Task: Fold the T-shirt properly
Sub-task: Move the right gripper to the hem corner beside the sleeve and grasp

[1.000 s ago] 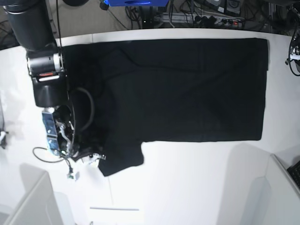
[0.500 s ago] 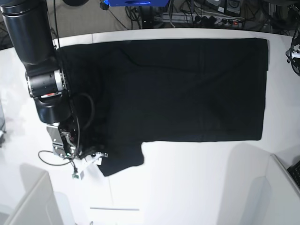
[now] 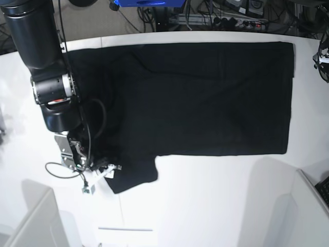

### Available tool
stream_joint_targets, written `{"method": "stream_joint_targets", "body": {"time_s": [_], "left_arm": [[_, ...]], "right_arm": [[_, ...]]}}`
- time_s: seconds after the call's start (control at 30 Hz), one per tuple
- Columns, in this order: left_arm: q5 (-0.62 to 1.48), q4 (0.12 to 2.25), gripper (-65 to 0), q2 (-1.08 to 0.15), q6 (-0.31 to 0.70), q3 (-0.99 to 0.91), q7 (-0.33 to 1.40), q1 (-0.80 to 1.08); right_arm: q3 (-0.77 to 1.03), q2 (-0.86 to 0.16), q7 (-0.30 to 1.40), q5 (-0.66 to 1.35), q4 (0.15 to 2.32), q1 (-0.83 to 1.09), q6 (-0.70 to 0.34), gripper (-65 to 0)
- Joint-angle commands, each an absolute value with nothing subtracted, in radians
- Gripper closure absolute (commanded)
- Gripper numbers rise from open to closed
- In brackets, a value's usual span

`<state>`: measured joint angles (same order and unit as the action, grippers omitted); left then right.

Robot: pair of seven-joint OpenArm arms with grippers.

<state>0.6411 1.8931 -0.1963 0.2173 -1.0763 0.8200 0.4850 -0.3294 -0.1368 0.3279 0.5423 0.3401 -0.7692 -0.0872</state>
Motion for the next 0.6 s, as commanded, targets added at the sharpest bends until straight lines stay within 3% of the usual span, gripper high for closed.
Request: {"method": "stream_joint_targets", "body": {"time_s": [0.0, 0.17, 0.27, 0.37, 0.57], "left_arm": [[0.651, 1.906, -45.3, -0.214, 0.219, -1.078, 0.796, 0.481], [0.651, 1.896, -45.6, -0.255, 0.216, -1.018, 0.858, 0.407], [0.651, 1.868, -45.4, -0.274, 0.216, -1.006, 0.938, 0.311], [0.605, 1.796, -45.1, -0.308, 0.214, -0.980, 0.995, 0.189], [0.274, 1.620, -45.1, -0.334, 0.220, -0.782, 0.993, -0.056]], "right_arm": [[-0.328, -0.140, 0.331, 0.545, 0.352, -0.797, -0.085, -34.5], [-0.328, -0.140, 0.331, 0.545, 0.354, -0.794, -0.085, -10.5], [-0.328, -0.142, 0.331, 0.545, 0.358, -0.794, -0.085, 0.0], [-0.328, -0.140, 0.331, 0.545, 0.358, -0.796, -0.084, 0.0], [-0.328, -0.139, 0.334, 0.545, 0.360, -0.796, -0.084, 0.0]]}}
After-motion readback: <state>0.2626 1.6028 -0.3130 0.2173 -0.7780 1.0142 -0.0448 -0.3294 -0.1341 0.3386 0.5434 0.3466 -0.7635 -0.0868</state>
